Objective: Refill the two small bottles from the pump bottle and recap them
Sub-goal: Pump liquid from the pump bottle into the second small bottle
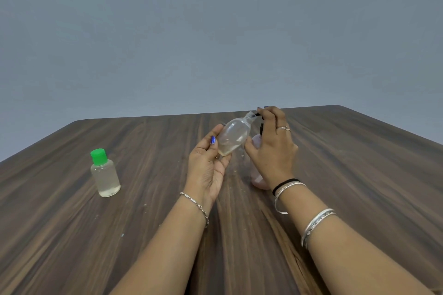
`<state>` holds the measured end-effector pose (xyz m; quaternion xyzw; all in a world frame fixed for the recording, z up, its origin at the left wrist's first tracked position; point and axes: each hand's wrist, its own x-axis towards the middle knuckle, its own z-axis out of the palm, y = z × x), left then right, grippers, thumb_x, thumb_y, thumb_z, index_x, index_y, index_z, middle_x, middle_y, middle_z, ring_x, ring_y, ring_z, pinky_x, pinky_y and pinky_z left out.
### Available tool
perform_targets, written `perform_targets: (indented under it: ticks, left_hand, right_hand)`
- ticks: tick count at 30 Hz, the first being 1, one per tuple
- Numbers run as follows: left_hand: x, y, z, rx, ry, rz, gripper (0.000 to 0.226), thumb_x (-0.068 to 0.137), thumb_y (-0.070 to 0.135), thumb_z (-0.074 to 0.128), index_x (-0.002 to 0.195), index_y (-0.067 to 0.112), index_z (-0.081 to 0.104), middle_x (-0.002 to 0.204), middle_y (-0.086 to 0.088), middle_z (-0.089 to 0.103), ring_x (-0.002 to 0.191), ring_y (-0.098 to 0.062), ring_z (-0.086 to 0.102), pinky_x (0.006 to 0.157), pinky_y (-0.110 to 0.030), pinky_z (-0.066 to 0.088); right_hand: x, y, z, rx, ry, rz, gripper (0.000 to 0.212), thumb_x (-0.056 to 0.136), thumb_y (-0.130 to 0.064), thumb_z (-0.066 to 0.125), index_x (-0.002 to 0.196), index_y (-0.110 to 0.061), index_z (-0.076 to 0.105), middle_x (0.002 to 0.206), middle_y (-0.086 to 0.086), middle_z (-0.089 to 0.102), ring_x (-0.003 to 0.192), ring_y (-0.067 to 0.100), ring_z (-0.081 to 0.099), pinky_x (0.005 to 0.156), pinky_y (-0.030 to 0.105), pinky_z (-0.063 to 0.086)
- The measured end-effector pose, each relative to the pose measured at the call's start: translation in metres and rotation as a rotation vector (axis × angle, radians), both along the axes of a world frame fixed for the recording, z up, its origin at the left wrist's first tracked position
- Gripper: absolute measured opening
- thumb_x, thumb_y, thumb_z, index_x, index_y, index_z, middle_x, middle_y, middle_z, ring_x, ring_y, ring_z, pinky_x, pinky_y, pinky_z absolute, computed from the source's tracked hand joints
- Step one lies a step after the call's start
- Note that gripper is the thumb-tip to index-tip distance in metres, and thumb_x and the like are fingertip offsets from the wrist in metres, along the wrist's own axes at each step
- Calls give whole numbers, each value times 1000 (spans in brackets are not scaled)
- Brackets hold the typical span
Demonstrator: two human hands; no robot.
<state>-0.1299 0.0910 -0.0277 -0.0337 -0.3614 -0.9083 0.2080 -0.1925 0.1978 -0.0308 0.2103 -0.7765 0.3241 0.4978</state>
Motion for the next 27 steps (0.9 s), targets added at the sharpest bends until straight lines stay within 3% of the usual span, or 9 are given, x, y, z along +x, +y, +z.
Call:
perform_targets:
  ticks: [4, 8, 13, 19, 24, 27]
  left_hand:
    - [0, 2, 1, -1, -1, -4, 25, 95, 0, 38, 105, 5, 60, 106, -10, 66, 98, -20, 63, 85, -31, 53]
    - [1, 2, 0, -8, -4, 0, 25, 96, 1, 38, 106, 6, 60, 107, -9, 65, 98, -18, 63, 85, -30, 52]
    - [-1, 0, 0, 9, -5, 0, 25, 96, 1, 38, 107, 5, 60, 107, -9, 66, 99, -19, 64, 87, -33, 52]
    - [0, 1, 1, 9, -1, -4, 25, 96, 1, 38, 107, 5, 60, 100, -6, 69, 94, -17, 66, 85, -32, 53]
    - [0, 2, 1, 1, -3, -3, 24, 95, 1, 39, 105, 6, 60, 111, -10, 64, 100, -20, 62, 86, -32, 52]
    - [1, 2, 0, 17, 0, -6, 23, 95, 1, 40, 103, 5, 61, 106, -9, 66, 98, -20, 63, 86, -33, 52]
  right_hand:
    - [2, -2, 1, 0, 11, -18, 62, 64, -21, 78, 112, -28, 40, 118, -8, 36, 94, 26, 63, 51, 30, 47]
    - [0, 1, -3, 30, -14, -24, 70, 69, -25, 75, 128, -25, 37, 135, -3, 47, 100, 27, 61, 54, 31, 50]
    - [0, 1, -5, 94, -63, -45, 86, 75, -28, 70, 148, -22, 24, 153, -6, 28, 106, 25, 58, 54, 30, 50]
    - [0, 0, -1, 34, -7, -19, 68, 66, -20, 74, 125, -25, 40, 131, -6, 43, 95, 25, 62, 48, 31, 52]
    - [3, -2, 2, 1, -5, -22, 62, 63, -20, 78, 112, -28, 41, 116, -9, 36, 92, 25, 64, 48, 28, 46]
    - [3, -2, 1, -1, -9, -28, 60, 65, -23, 77, 113, -27, 40, 118, -8, 34, 94, 26, 63, 48, 32, 49]
